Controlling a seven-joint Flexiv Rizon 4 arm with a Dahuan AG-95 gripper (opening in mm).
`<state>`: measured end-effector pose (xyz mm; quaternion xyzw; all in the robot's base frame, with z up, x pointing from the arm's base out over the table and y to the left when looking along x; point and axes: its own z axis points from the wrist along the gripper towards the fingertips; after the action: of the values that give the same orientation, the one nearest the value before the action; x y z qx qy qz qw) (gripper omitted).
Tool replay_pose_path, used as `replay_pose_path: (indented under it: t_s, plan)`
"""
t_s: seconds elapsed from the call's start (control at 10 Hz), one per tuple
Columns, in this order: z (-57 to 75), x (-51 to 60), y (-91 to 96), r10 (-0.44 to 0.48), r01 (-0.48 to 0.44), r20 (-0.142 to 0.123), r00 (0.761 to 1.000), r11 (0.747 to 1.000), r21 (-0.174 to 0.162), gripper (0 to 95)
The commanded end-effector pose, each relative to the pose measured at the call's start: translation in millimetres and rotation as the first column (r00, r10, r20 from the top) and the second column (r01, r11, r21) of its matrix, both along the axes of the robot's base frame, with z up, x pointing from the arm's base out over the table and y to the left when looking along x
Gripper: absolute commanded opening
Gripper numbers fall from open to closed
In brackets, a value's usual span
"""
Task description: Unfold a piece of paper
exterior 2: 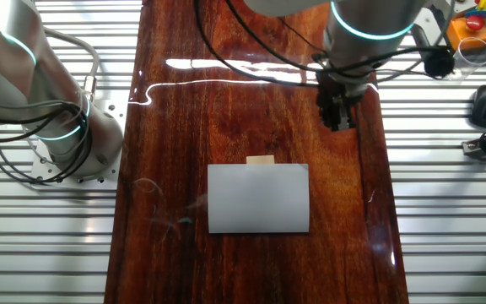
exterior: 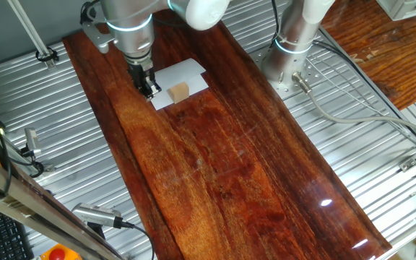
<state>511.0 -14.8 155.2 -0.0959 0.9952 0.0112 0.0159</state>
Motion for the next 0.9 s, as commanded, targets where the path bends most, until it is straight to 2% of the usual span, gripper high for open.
replay_pose_path:
  t_s: [0.1, 0.4, 0.9]
  plan:
    - [-1.4, 2.5, -0.1, 0.048, -0.048, 0.001, 0.999, 0.999, 0.0, 0.0]
    - [-1.4, 2.5, -0.1, 0.097, -0.098, 0.014, 0.995, 0.995, 0.008, 0.0]
    - [-1.4, 2.5, -0.1, 0.133, -0.133, 0.009, 0.991, 0.991, 0.002, 0.0]
